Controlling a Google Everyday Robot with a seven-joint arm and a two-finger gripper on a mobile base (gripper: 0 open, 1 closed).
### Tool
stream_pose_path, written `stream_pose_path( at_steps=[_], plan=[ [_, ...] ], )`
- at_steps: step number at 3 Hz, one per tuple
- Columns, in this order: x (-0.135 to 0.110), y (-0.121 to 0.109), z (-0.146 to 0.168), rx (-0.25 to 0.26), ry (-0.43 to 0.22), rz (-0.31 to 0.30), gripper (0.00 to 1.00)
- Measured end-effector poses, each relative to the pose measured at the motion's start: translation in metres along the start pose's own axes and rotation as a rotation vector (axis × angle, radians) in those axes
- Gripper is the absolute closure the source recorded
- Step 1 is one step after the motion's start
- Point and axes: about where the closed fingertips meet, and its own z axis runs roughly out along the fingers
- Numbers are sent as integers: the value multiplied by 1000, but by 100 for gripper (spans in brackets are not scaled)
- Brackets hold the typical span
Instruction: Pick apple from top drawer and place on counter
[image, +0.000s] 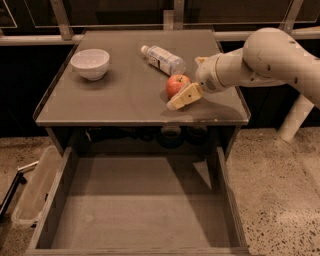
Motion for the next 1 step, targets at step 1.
stream_pose_path(
  at_steps=[1],
  plan=[
    [0,0,0,0,0,0,0]
  ],
)
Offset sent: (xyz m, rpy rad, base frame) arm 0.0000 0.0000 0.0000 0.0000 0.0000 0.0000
